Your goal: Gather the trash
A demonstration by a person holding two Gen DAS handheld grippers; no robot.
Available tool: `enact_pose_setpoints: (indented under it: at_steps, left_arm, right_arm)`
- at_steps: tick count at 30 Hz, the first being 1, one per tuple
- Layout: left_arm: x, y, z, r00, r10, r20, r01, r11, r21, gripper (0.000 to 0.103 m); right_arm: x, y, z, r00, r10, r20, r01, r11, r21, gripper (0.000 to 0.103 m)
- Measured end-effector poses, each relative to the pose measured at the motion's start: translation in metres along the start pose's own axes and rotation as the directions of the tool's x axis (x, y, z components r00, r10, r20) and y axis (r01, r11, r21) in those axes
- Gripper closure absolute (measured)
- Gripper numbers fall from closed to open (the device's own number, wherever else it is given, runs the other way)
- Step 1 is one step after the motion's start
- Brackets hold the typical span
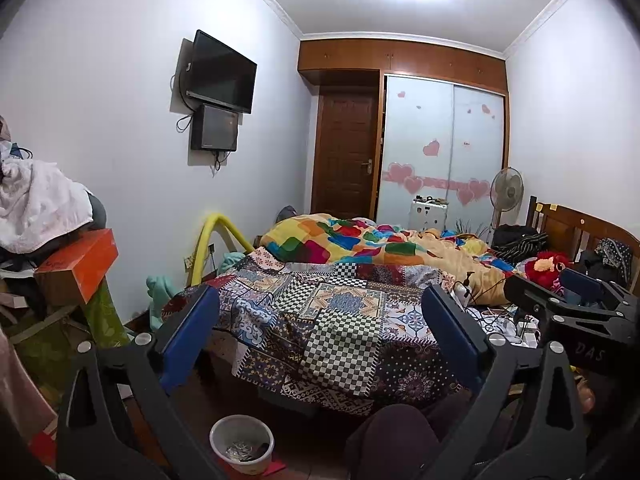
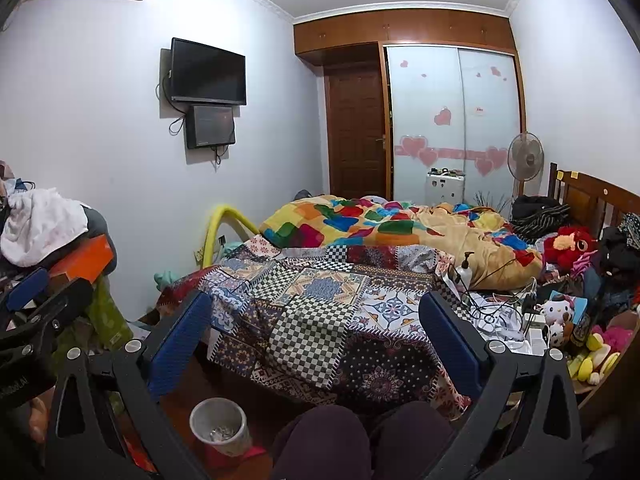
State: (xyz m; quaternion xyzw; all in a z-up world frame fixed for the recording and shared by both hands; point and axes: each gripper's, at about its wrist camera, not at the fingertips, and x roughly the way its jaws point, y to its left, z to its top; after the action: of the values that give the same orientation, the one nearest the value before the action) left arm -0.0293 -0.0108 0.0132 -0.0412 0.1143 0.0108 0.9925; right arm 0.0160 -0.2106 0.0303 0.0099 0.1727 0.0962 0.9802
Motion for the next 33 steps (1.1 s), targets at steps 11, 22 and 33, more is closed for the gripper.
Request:
enact_pose_setpoints:
  at_steps: [11,22,33]
  left_arm:
    - [0.005,0.005,-0.004,0.999,0.018,-0.033,-0.018,1.0,-0.013,0.001]
    - [0.011,0.014,-0.01,0.998,0.019,-0.063,-0.022,0.999,-0.039,0.001]
    - [0.012,0.015,-0.01,0.998,0.006,-0.065,-0.009,0.999,-0.044,0.001]
  right_arm:
    - [0.001,0.002,0.0,1.0,0.005,-0.007,-0.005,1.0,-0.008,0.0]
    - [0.005,0.005,0.0,1.0,0.012,-0.02,-0.012,1.0,-0.025,0.0]
    - [0.005,0.007,0.0,1.0,0.009,-0.02,-0.01,1.0,-0.023,0.0]
